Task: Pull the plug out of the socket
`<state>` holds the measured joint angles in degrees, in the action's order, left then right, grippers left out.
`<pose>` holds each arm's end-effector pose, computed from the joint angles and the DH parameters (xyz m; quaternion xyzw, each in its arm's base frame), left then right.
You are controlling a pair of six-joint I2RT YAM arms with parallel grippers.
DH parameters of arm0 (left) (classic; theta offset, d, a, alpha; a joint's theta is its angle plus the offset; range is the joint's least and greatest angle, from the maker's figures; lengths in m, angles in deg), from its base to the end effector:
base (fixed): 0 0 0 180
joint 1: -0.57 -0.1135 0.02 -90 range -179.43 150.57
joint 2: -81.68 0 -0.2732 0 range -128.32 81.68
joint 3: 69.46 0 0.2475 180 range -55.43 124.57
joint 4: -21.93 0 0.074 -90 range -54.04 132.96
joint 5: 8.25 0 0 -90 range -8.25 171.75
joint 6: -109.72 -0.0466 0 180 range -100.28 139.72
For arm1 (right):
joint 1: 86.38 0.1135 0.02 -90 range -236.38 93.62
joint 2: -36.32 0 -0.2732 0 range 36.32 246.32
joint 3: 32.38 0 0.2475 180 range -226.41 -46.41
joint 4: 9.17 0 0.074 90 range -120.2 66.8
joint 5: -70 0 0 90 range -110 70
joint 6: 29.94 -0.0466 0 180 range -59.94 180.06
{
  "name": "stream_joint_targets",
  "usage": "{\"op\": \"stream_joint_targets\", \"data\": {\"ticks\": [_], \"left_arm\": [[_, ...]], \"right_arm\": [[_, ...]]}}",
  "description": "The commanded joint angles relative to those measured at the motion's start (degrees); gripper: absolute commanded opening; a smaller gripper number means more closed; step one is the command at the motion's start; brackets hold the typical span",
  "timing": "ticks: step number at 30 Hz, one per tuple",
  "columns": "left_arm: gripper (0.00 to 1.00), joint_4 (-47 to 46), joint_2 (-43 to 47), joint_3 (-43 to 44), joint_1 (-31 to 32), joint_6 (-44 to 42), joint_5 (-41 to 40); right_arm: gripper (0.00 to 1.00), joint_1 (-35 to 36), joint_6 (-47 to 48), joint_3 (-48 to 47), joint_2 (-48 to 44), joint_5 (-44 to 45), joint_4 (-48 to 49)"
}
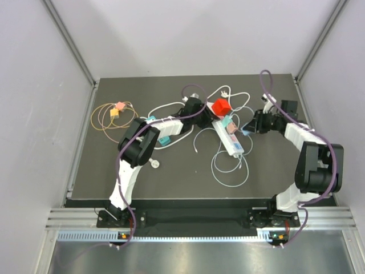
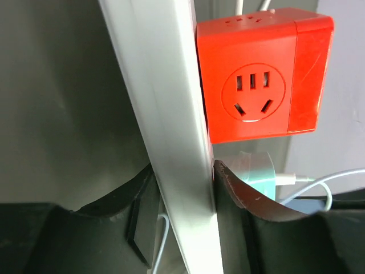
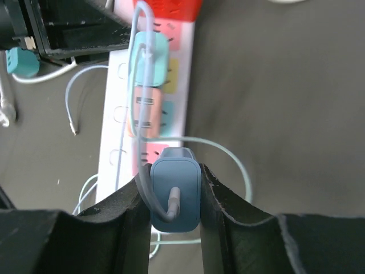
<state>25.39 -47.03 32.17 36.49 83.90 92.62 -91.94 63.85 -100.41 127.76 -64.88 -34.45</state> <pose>0.4114 -0.3089 0.1532 -0.1655 0.8498 -0.4313 0.2540 0.3263 0.0013 0.2079 -0.1213 0.8668 0.3294 0.3541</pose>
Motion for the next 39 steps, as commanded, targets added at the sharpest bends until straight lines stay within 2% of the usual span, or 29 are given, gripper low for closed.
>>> {"op": "stream_joint_targets", "data": {"ticks": [1,4,8,12,16,19,22,25,26,28,30,32,34,39], "left_arm": [[0.00,8.01,2.40,-0.58,-1.82,-12.67,-10.35],[0.00,8.46,3.11,-0.84,-1.91,-15.14,-13.24],[0.00,6.62,3.02,-0.84,-2.17,-15.67,-11.23],[0.00,5.47,2.41,-0.41,-2.52,-16.11,-6.92],[0.00,3.46,2.05,-0.67,-3.31,-15.93,-4.73],[0.00,2.75,1.79,-0.93,-4.02,-15.58,-3.76],[0.00,2.22,1.88,-1.02,-4.63,-15.23,-2.88],[0.00,2.04,2.05,-1.11,-5.16,-15.23,-2.26],[0.00,1.96,2.05,-1.19,-5.33,-15.14,-2.17],[0.00,1.17,2.14,-1.54,-5.77,-14.44,-1.12],[0.00,-1.89,2.14,-2.51,-6.65,-13.04,0.89],[0.00,-4.54,2.06,-3.13,-7.35,-9.44,4.93],[0.00,-6.30,2.05,-3.13,-8.23,-6.98,7.22],[0.00,-4.03,2.32,-0.85,-8.85,-8.37,6.97]], "right_arm": [[0.00,-2.34,-0.10,-2.25,-5.56,-2.32,4.13],[0.00,-2.61,1.48,-1.90,-8.02,0.59,4.04],[0.00,-4.01,2.97,-2.78,-9.87,-4.75,3.07],[0.00,-6.39,4.64,-5.93,-16.89,-7.67,1.15],[0.00,-9.72,4.12,-16.98,-23.23,-8.81,-4.83],[0.00,-14.64,-0.96,-25.06,-24.90,-11.54,-5.54],[0.00,-19.56,-10.27,-31.86,-25.17,-14.61,-1.61],[0.00,-24.40,-23.27,-37.64,-24.56,-16.90,7.62],[0.00,-26.93,-30.26,-39.24,-24.21,-17.60,9.99],[0.00,-29.67,-36.89,-44.77,-22.19,-18.39,17.02],[0.00,-33.89,-47.44,-48.64,-20.34,-19.54,21.94],[0.00,-37.92,-58.56,-53.39,-17.36,-20.33,31.17],[0.00,-40.91,-65.37,-58.29,-14.12,-20.51,36.27],[0.00,-45.32,-68.56,-70.07,-7.96,-19.45,35.33]]}}
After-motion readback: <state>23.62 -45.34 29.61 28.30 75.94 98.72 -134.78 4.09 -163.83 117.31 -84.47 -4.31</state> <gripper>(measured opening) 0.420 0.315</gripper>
